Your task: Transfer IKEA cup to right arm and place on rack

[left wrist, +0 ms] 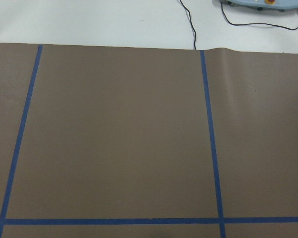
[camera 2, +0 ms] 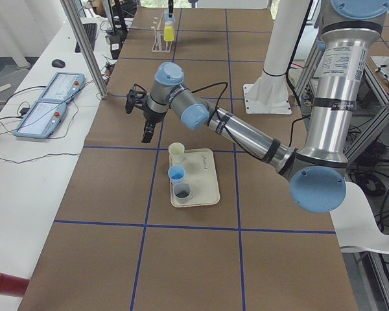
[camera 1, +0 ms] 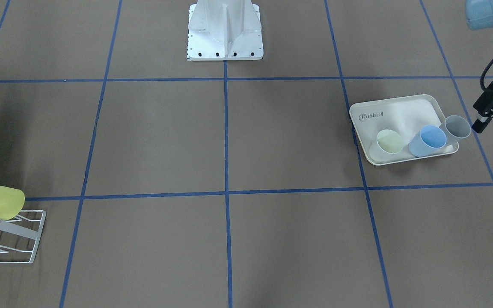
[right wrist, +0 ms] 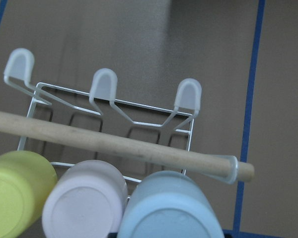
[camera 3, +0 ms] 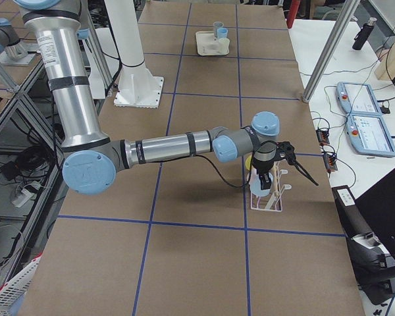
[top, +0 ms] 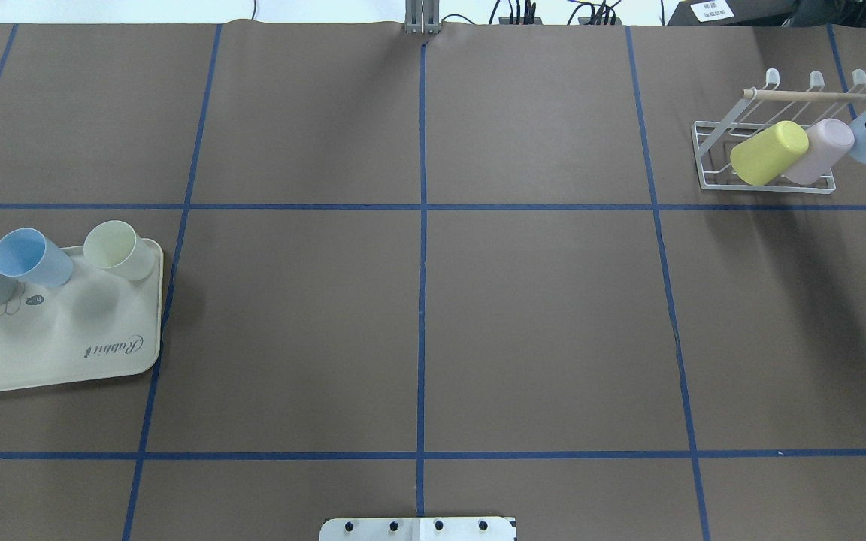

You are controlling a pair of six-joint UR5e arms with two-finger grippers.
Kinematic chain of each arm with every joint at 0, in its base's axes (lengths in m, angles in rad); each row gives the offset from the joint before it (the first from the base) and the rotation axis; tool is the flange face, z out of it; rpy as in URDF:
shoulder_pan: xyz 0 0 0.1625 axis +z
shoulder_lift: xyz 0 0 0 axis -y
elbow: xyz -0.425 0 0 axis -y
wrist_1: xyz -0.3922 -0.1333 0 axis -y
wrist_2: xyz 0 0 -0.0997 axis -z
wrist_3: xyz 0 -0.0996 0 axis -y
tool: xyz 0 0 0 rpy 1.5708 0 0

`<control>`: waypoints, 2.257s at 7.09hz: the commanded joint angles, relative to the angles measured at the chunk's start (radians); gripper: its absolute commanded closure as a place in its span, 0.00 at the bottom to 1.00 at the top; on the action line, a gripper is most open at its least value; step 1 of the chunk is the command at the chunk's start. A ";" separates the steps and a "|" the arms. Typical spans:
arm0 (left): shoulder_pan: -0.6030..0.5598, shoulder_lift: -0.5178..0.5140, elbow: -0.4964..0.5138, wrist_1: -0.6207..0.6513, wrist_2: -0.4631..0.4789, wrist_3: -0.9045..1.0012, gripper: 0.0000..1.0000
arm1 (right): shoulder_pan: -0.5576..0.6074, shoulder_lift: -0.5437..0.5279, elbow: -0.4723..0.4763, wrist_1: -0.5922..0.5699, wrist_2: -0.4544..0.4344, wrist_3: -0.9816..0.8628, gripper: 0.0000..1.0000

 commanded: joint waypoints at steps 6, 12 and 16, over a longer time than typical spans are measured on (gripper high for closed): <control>0.000 0.005 -0.010 0.000 0.000 -0.002 0.00 | -0.024 0.014 -0.056 0.024 0.001 0.005 0.00; -0.008 0.055 -0.095 0.090 -0.002 0.075 0.00 | -0.017 0.029 -0.023 0.026 0.043 0.011 0.00; -0.023 0.163 -0.087 0.196 -0.014 0.269 0.00 | 0.026 0.052 0.034 -0.007 0.079 0.085 0.00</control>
